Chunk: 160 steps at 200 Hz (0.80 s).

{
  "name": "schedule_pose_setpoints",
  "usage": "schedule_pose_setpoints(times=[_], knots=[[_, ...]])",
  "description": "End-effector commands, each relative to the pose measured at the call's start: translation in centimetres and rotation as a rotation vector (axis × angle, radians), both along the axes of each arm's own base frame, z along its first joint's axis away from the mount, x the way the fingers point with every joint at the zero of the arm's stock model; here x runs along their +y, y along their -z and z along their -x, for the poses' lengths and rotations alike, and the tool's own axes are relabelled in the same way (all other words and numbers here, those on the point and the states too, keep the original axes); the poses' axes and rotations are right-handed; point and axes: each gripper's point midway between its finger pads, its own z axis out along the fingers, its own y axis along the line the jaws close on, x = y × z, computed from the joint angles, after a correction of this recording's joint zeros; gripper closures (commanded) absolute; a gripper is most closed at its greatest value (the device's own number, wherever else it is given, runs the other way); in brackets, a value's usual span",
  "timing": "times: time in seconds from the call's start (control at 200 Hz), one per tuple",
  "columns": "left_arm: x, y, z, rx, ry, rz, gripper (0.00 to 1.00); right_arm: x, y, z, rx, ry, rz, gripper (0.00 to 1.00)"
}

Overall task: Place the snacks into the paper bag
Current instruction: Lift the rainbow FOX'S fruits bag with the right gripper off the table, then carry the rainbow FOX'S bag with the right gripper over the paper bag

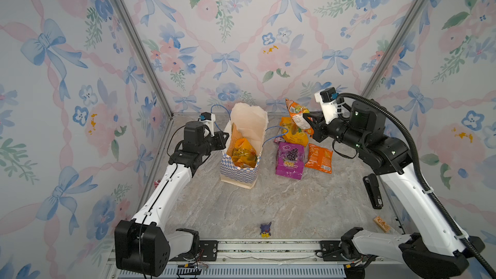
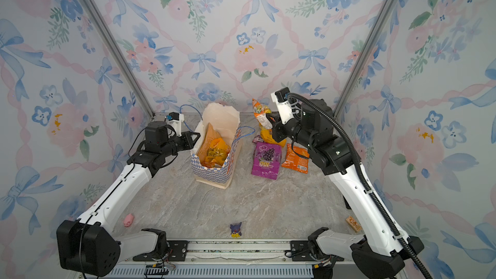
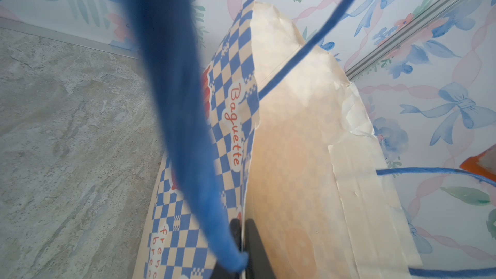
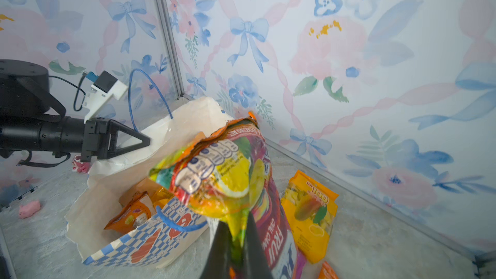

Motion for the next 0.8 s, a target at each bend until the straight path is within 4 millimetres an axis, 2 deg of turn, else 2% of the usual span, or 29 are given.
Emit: schedule_pose_setpoints(times=[0.0,0.13,0.345,0.645,0.675,0.695,0.795], knots=[[-0.3,-0.7,-0.2,-0.012,0.018,0.018,0.91,1.3,-6.2,0.0,-0.223,-0.02,-0.057,1.0],[-0.2,-0.6,-0.2,-0.01,0.017,0.018,0.91,3.9,-7.6,-0.3,-0.305,-0.073,-0.035,1.0],[-0.3,-0.4,-0.1,-0.007,0.021,0.017,0.91,9.4,-7.2,-1.2,-0.386,-0.169,0.03,1.0],[-0.3,-0.5,0.2,-0.015,0.026,0.01,0.91,16.3,-4.1,-2.8,-0.341,-0.265,0.077,1.0],[-0.3,-0.5,0.2,-0.016,0.027,0.009,0.91,16.5,-4.4,-2.5,-0.344,-0.271,0.076,1.0],[-0.2,-0.4,0.2,-0.015,0.025,0.009,0.91,17.4,-3.0,-3.1,-0.32,-0.278,0.096,1.0],[-0.2,-0.4,0.3,-0.016,0.028,0.01,0.91,18.8,-1.2,-3.5,-0.282,-0.29,0.132,1.0]])
